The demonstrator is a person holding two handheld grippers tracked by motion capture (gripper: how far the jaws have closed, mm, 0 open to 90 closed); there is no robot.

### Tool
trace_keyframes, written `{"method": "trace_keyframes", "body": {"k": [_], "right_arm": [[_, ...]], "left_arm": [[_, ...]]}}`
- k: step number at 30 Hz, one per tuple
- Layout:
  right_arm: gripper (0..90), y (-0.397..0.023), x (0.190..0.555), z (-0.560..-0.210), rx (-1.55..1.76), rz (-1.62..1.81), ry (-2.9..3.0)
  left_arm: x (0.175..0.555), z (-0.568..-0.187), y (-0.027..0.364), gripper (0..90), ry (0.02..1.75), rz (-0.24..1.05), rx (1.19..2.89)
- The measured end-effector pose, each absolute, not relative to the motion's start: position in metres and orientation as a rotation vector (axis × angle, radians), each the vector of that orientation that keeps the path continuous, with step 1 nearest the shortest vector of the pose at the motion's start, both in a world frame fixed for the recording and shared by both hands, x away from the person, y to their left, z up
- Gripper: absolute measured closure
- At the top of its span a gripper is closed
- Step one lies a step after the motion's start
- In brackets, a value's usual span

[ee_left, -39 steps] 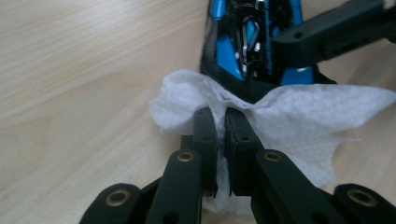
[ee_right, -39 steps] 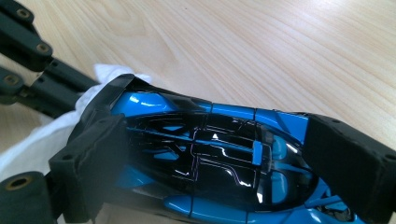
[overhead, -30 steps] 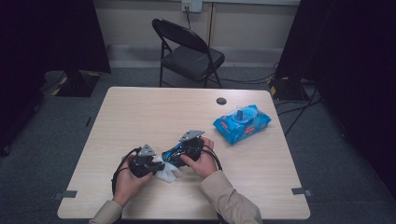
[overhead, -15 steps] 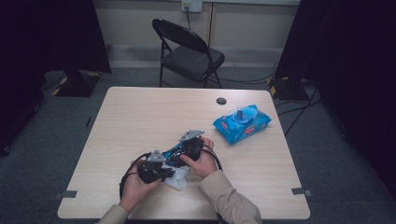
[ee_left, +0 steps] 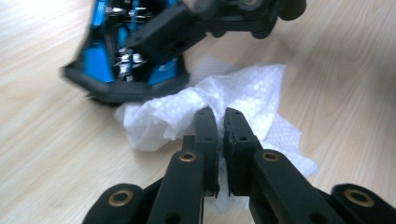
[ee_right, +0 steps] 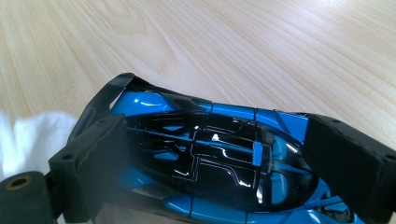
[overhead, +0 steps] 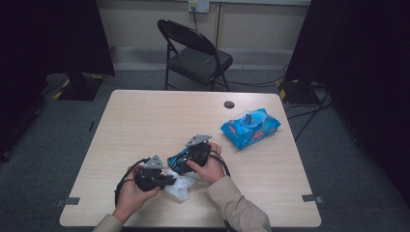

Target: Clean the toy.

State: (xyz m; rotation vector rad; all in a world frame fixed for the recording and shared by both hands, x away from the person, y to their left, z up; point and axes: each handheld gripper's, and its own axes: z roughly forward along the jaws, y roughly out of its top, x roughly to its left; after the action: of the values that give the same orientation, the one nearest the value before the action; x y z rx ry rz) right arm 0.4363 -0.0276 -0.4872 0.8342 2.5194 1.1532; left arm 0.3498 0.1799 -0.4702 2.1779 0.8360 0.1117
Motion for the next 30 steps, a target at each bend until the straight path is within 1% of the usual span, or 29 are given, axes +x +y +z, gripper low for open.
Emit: {"method": "trace_keyframes", "body": {"k": [5,9,15,18,22,30], "right_arm": [[6.8,-0.027,0.437,-0.487,0.837,1.153,2.521],[6.8,-0.027,0.437,-0.487,0.831,1.154,2.520],[6.8,-0.028,0.436,-0.487,0.833,1.154,2.520],[6.8,-0.027,0.436,-0.487,0.835,1.155,2.520],[6.8,-0.027,0.436,-0.487,0.836,1.153,2.520],[6.8,-0.027,0.436,-0.488,0.835,1.159,2.512]], "left_arm": [[0.353,-0.460,0.205,85.6,0.896,0.148,2.130],[0.361,-0.455,0.226,85.6,0.959,0.201,2.084],[0.379,-0.457,0.239,85.6,1.050,0.253,2.024],[0.389,-0.467,0.237,85.5,1.102,0.262,2.021],[0.396,-0.480,0.222,85.4,1.111,0.271,2.057],[0.402,-0.491,0.193,84.8,1.057,0.286,2.127]]}}
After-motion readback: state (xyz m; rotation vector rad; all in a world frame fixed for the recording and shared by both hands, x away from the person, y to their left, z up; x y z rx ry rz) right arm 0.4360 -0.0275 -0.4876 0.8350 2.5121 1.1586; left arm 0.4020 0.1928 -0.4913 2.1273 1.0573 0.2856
